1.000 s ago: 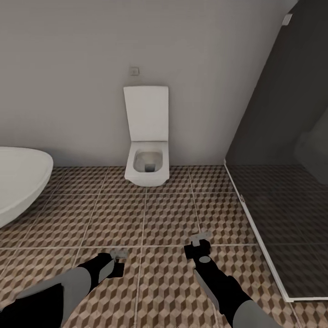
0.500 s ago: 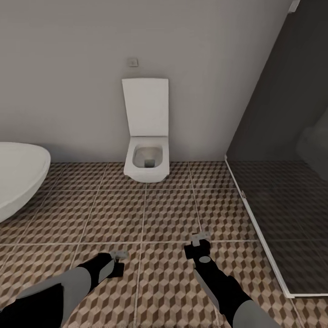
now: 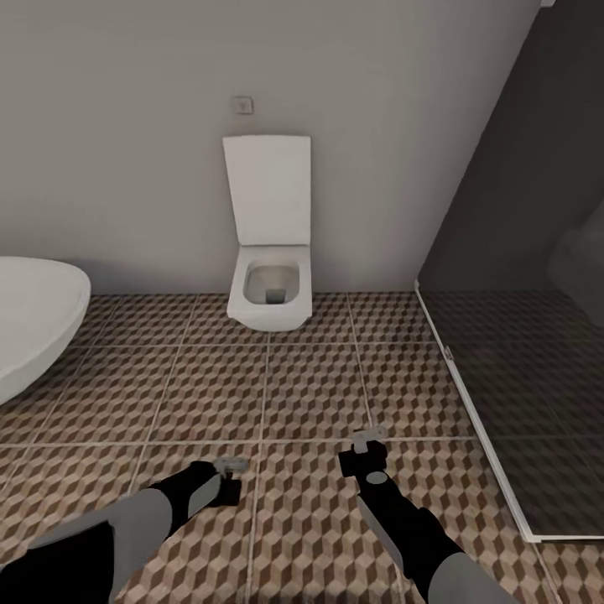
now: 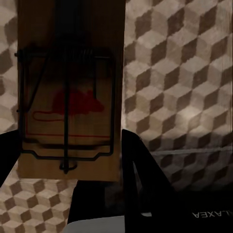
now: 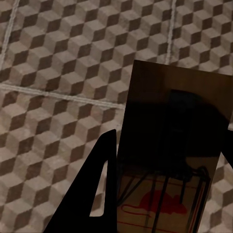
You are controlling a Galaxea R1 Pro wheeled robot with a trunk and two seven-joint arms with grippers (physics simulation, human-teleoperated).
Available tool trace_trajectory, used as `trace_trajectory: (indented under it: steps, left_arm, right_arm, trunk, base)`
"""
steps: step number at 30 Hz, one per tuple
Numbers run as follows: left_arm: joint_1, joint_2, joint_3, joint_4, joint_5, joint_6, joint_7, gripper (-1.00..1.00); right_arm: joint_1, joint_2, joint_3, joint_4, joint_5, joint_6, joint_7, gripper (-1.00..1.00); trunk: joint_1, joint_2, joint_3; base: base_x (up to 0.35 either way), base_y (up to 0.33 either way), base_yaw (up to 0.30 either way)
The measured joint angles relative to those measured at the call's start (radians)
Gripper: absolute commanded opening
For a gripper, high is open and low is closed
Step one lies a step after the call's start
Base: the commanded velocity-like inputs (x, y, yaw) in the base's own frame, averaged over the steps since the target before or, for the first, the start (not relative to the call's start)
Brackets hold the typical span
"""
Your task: Take the four mousetraps from the cabinet in the bathroom and place them on the bathroom floor. Make sure all four end up on the same floor surface, and ensure that at least two of them are either under or directly next to the same bathroom sink.
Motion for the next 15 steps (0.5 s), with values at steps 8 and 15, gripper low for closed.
trace_trajectory:
  steps: [8, 15]
  left_arm:
    - [-0.094, 0.009, 0.000, -0.041, -0.001, 0.126, 0.001, -1.00]
    - [-0.155, 0.009, 0.000, -0.076, -0.001, 0.177, 0.004, -1.00]
  right_arm:
    - [0.000, 0.002, 0.001, -0.001, 0.000, 0.001, 0.001, -1.00]
    - [0.000, 0.006, 0.001, -0.001, 0.000, 0.000, 0.003, -1.00]
  trunk:
    - [0.000, 0.000, -0.001]
    - [0.000, 0.000, -0.001]
  base:
    - [0.000, 0.000, 0.000]
    - [0.000, 0.000, 0.000]
